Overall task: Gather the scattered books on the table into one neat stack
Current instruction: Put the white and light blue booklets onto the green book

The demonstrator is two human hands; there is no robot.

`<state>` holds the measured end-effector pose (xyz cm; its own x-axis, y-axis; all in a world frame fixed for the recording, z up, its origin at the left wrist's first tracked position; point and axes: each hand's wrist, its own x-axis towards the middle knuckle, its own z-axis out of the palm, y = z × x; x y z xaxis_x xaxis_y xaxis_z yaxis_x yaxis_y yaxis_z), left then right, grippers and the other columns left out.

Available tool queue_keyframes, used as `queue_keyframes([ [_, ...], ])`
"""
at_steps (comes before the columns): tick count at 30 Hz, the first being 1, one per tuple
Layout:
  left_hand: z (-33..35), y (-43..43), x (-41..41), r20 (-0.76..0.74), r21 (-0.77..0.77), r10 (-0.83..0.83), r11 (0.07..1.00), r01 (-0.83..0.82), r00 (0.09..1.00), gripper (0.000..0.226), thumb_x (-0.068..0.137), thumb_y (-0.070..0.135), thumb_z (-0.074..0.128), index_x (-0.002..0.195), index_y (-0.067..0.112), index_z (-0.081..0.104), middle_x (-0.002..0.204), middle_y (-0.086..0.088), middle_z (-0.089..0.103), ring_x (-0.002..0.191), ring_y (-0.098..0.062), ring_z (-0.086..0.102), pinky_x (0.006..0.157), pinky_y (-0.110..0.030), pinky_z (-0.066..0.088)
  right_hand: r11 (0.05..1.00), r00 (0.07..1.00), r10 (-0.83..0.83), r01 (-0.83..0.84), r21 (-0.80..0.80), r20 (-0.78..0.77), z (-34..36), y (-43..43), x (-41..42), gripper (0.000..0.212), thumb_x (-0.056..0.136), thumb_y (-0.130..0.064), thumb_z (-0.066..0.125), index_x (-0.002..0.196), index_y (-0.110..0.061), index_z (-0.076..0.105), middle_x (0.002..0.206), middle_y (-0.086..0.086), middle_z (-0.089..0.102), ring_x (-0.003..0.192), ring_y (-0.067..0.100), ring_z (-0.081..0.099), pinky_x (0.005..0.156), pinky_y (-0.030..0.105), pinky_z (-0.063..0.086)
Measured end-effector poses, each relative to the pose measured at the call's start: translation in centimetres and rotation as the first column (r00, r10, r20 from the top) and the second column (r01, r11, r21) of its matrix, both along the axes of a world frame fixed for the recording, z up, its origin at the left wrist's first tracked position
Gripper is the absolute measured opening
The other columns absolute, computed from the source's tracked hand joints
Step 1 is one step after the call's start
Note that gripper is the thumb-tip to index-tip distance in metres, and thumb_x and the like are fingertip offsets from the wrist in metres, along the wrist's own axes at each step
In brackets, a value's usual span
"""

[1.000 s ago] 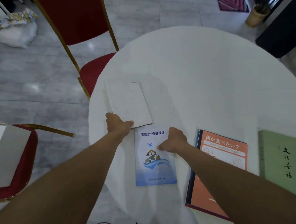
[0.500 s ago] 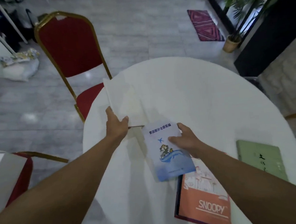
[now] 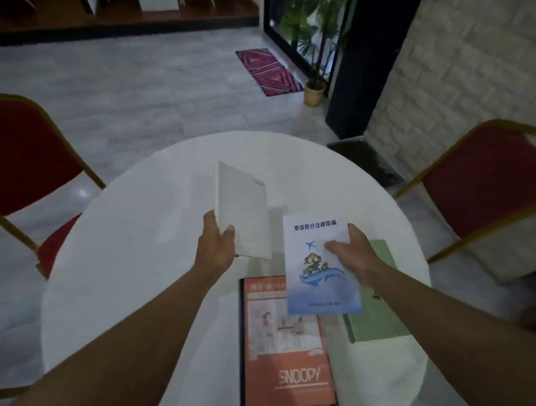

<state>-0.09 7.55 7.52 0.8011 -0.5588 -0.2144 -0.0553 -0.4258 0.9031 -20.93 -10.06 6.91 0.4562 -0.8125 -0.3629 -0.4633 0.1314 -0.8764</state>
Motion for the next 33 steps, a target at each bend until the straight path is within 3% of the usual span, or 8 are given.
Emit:
queue_keyframes([
  [3,-0.8,-3.5,-3.5,-0.021,0.004,-0.090,0.996,0.091,0.996,0.035,0.102,0.022,0.042,0.135,0.016,0.033,0.116,-0.007,0.055,0.093,-0.024,0.061,0.067,-0.039,0.061,0.990,0.990,-0.140,0.139,-0.020,-0.024,0.1,-3.0,-4.1,0.029,0.086,-0.004,0.069,0.111,-0.010,0.055,0.092,0.002,0.065,0.077,0.011,0.062,0.064,0.026,0.049],
  [6,-2.0,-6.7,-6.8,-0.037,0.031,-0.150,0.988,0.151,0.988,0.034,0.101,0.023,0.042,0.133,0.014,0.034,0.115,-0.008,0.055,0.093,-0.024,0.059,0.064,-0.031,0.055,0.976,0.976,-0.217,0.216,-0.032,-0.026,-0.1,-5.4,-7.9,0.032,0.084,-0.003,0.070,0.108,-0.013,0.053,0.093,0.002,0.064,0.077,0.012,0.062,0.068,0.028,0.048],
  [11,-4.1,-11.0,-12.1,-0.236,0.016,-0.191,0.980,0.201,0.953,0.034,0.100,0.017,0.043,0.132,0.013,0.035,0.121,-0.012,0.054,0.106,-0.029,0.059,0.092,-0.048,0.054,0.948,0.948,-0.319,0.319,0.011,-0.022,-1.0,-9.0,-13.6,0.036,0.084,-0.003,0.069,0.118,-0.009,0.058,0.111,0.013,0.070,0.094,0.027,0.069,0.085,0.041,0.058],
  [20,-8.9,-14.0,-19.5,-0.443,0.238,-0.238,0.898,0.370,0.864,0.034,0.097,0.014,0.044,0.125,0.008,0.027,0.106,-0.011,0.048,0.088,-0.026,0.055,0.063,-0.033,0.048,0.920,0.921,-0.384,0.387,0.062,-0.062,-3.2,-12.8,-19.7,0.040,0.083,-0.005,0.067,0.122,-0.008,0.057,0.112,0.013,0.071,0.099,0.031,0.071,0.082,0.041,0.059],
  [24,-9.9,-13.9,-21.7,-0.309,0.369,-0.429,0.769,0.522,0.849,0.035,0.099,0.011,0.040,0.131,-0.001,0.049,0.119,-0.025,0.058,0.106,-0.028,0.063,0.088,-0.036,0.040,0.921,0.924,-0.372,0.379,0.089,-0.084,-4.9,-13.2,-20.9,0.040,0.083,-0.006,0.068,0.120,-0.012,0.055,0.111,0.011,0.070,0.092,0.026,0.070,0.071,0.032,0.056],
  [26,-9.5,-13.7,-22.0,-0.114,0.537,-0.691,0.562,0.629,0.714,0.028,0.094,0.012,0.048,0.113,0.000,0.066,0.100,-0.037,0.064,0.091,-0.032,0.072,0.086,-0.035,0.047,0.926,0.927,-0.359,0.368,0.082,-0.108,-5.8,-13.4,-20.8,0.040,0.081,-0.007,0.070,0.117,-0.014,0.053,0.113,0.011,0.069,0.094,0.026,0.070,0.077,0.036,0.058],
  [29,-10.8,-13.9,-22.6,-0.305,0.689,-0.605,0.393,0.609,0.735,0.041,0.103,0.012,0.029,0.140,-0.004,0.038,0.130,-0.044,0.046,0.111,-0.047,0.060,0.101,-0.045,0.040,0.938,0.936,-0.325,0.337,0.080,-0.134,-6.8,-13.5,-20.2,0.047,0.079,-0.010,0.074,0.120,-0.017,0.051,0.115,0.009,0.065,0.096,0.025,0.069,0.081,0.039,0.059],
  [33,-11.4,-13.6,-22.7,-0.230,0.705,-0.732,0.328,0.629,0.641,0.062,0.102,0.041,0.032,0.145,-0.004,0.022,0.143,-0.028,0.046,0.126,-0.042,0.051,0.103,-0.045,0.042,0.961,0.963,-0.241,0.254,0.107,-0.123,-8.0,-13.3,-19.0,0.048,0.079,-0.011,0.076,0.116,-0.025,0.049,0.101,0.000,0.068,0.079,0.010,0.066,0.061,0.024,0.051],
])
